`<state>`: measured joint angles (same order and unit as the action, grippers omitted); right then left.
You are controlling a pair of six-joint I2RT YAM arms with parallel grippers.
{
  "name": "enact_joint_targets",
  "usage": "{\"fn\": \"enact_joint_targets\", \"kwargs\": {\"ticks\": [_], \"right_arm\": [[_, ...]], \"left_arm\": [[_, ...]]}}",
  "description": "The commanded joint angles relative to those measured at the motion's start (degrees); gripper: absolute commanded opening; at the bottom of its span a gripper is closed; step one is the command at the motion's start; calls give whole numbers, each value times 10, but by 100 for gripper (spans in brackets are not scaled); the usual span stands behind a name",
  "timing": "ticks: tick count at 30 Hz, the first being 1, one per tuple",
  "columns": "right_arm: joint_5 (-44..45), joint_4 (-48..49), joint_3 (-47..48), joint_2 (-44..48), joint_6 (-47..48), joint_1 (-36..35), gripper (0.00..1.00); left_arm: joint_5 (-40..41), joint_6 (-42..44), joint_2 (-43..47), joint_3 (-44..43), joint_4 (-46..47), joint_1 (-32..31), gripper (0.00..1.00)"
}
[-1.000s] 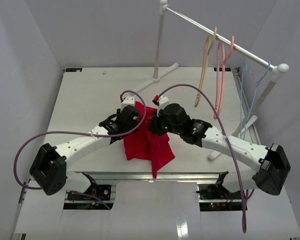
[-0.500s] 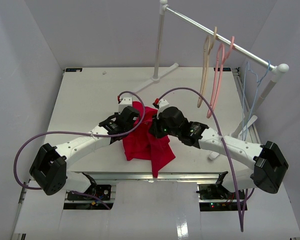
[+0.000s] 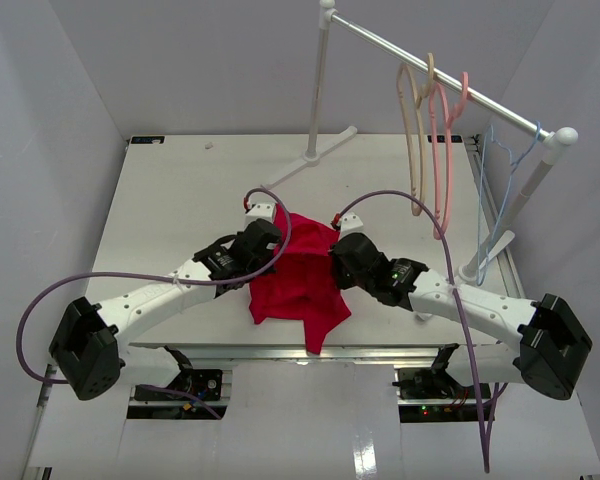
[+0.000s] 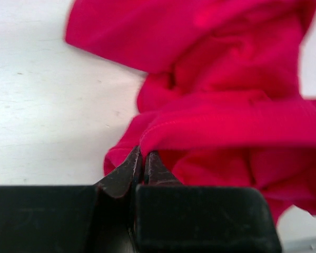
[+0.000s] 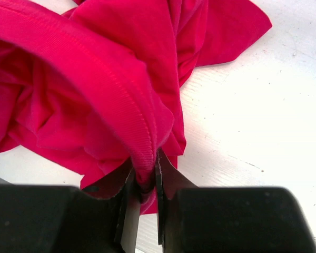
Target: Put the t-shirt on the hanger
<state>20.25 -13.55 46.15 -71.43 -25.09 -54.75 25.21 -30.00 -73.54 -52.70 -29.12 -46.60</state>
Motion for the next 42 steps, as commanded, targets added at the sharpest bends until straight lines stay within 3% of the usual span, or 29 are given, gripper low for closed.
{"fn": "enact_joint_targets", "kwargs": {"ticks": [1, 8, 13, 21, 31, 42], "right_arm": [[-2, -6, -11, 8, 4, 0, 27], [5, -13, 6, 19, 39, -24, 54], [3, 0, 43, 13, 103, -50, 60], [49, 11, 103, -38, 212, -95, 63], [93, 24, 136, -56, 254, -97, 64], [49, 55, 168, -128, 304, -74, 65]], "left_arm": [[-25, -14, 25, 27, -7, -37, 0], [-12, -22, 24, 35, -8, -42, 0], [-7, -26, 28, 26, -10, -41, 0], [15, -36, 29, 13, -21, -41, 0], [28, -43, 44, 4, -23, -41, 0], [25, -49, 89, 26, -8, -41, 0]]}}
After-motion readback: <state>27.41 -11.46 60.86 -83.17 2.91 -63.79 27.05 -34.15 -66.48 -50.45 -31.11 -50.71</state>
